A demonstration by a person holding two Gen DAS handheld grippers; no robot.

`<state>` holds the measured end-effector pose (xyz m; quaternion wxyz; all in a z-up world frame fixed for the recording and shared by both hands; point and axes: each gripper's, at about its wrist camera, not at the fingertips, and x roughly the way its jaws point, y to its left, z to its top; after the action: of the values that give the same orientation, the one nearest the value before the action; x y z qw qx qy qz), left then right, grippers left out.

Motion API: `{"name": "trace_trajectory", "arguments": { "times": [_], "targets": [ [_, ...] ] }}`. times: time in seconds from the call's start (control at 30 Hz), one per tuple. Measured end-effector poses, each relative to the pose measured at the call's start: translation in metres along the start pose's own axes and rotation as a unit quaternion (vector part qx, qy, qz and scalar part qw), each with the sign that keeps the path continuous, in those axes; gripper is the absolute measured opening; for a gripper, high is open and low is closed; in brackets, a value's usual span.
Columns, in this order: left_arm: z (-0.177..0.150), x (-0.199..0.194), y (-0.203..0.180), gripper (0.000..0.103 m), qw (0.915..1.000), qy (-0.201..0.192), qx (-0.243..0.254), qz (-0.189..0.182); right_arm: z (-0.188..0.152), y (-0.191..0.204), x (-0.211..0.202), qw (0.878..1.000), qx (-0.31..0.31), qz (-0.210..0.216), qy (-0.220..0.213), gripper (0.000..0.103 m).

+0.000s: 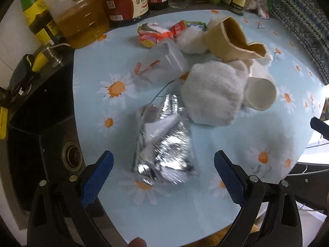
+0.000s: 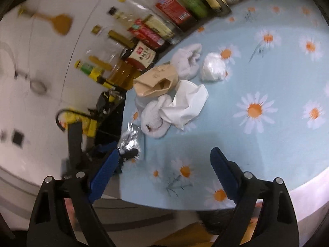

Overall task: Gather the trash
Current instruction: 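Grasp the silver foil packet with the left tool while the right tool grasps white paper towel, then carry the foil packet and paper towel down over the trash bin with both tools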

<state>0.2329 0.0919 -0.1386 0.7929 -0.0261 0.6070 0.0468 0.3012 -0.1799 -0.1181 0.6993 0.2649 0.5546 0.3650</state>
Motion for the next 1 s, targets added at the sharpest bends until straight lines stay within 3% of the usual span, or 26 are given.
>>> {"name": "trace_trajectory", "arguments": {
  "times": [0.1,0.17,0.23,0.3,0.4,0.57,0.63,0.7,0.77,1.0],
  "targets": [
    [0.005,0.006,0.006,0.08,1.0,0.007,0.0,-0.005,0.015,-0.015,0.011,0.998,0.052,0.025,-0.002,0.088],
    [0.008,0.01,0.007,0.076,0.9999,0.009,0.005,-0.008,0.025,-0.028,0.028,0.993,0.096,0.061,0.023,0.087],
    [0.009,0.015,0.009,0.059,0.9997,0.015,0.007,-0.015,0.031,-0.041,0.039,0.987,0.138,0.072,0.034,0.081],
    [0.01,0.017,0.013,0.056,0.9999,0.008,0.006,-0.013,0.035,-0.053,0.051,0.98,0.179,0.082,0.042,0.077],
    [0.009,0.014,0.016,0.054,0.9998,-0.005,0.007,-0.016,0.038,-0.067,0.061,0.968,0.226,0.094,0.048,0.074],
    [0.005,0.007,0.024,0.054,0.9994,-0.018,-0.003,-0.029,0.044,-0.074,0.075,0.96,0.261,0.088,0.049,0.063],
    [0.005,-0.001,0.027,0.054,0.9985,-0.039,-0.008,-0.038,0.043,-0.073,0.079,0.96,0.265,0.08,0.049,0.061],
    [-0.002,-0.014,0.027,0.054,0.9978,-0.057,-0.004,-0.035,0.042,-0.074,0.082,0.959,0.269,0.077,0.05,0.047],
    [-0.005,-0.022,0.028,0.054,0.9971,-0.068,-0.005,-0.034,0.041,-0.075,0.084,0.957,0.276,0.068,0.05,0.039],
    [-0.023,-0.038,0.03,0.054,0.9946,-0.084,-0.034,-0.05,0.041,-0.066,0.075,0.965,0.255,0.044,0.033,0.036]
  ]
}}
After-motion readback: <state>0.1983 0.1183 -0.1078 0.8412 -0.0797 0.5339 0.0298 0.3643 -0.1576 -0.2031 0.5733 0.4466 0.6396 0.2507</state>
